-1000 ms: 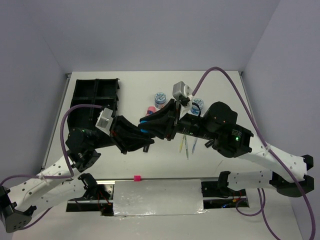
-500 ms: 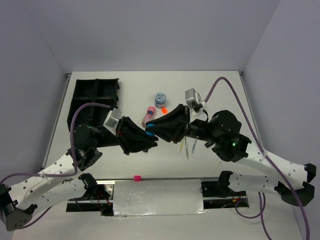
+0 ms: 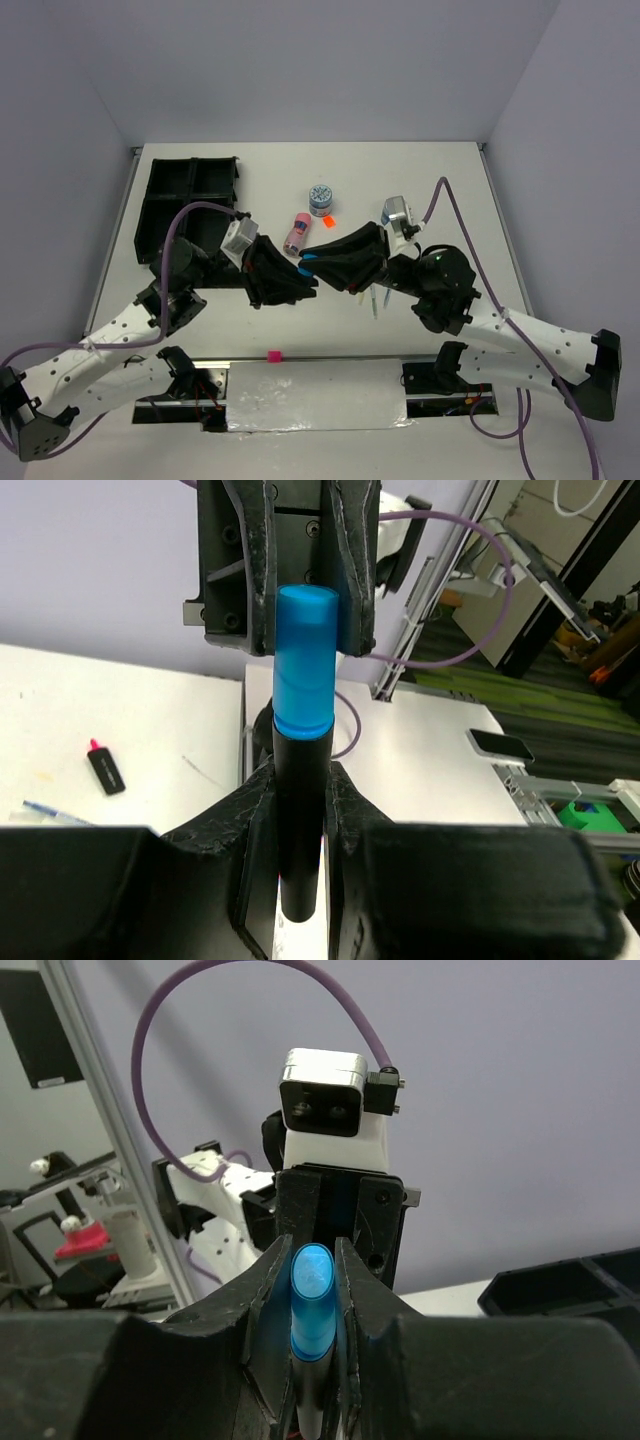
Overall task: Sort the stationery into containers
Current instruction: Close the pen cap on the pen.
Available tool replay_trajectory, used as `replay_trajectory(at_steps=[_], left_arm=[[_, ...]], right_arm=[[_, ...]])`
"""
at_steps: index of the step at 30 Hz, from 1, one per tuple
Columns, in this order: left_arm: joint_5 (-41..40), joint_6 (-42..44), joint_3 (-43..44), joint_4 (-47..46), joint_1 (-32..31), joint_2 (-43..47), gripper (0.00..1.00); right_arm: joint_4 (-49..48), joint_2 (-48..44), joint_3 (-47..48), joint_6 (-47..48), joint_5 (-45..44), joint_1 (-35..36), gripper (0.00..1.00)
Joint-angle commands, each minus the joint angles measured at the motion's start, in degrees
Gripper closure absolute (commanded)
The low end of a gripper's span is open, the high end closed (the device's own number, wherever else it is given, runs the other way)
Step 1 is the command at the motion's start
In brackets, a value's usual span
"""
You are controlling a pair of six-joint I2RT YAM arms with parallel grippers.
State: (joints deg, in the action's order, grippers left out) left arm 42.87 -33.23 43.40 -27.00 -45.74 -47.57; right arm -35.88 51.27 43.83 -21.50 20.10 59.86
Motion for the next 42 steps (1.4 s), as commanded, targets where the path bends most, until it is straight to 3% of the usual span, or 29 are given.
replay_trajectory(at_steps=[1,7,13,27,32,39,42], left_arm=[[-5.26,-0.86,6.44,-18.26,3.45,0.72,1.0],[-2.63,-4.99,6.79,-20.72,10.48,1.87,1.0],[-0.34,-12.28,5.73,-29.85,14.18,-0.06,1.0],[2.74,-21.86,7.76,-39.78,22.88,-3.14,1.0],[2.74,-19.77,7.93,-36.46,24.64,-2.26,1.0],[2.83,-14.95,-3.12,-32.08,24.21,3.7,1.0],[1.6,-11.08,-6.03,-28.29,23.41,7.22,1.0]], right_arm=[[12.85,6.91,-8.67,-2.94,8.74,1.58,1.0],[14.43,8.5,-10.08,-0.83,7.5,2.54,1.0],[14.26,13.07,-9.64,-0.21,7.32,5.36,1.0],[8.98,24.67,-10.96,-3.29,5.57,10.54,1.0],[9.07,24.33,-11.23,-2.94,4.07,10.37,1.0],[25.75,17.12,2.71,0.31,-8.91,10.28,1.0],[30.25,16.15,8.87,2.25,-10.16,10.1,0.98]])
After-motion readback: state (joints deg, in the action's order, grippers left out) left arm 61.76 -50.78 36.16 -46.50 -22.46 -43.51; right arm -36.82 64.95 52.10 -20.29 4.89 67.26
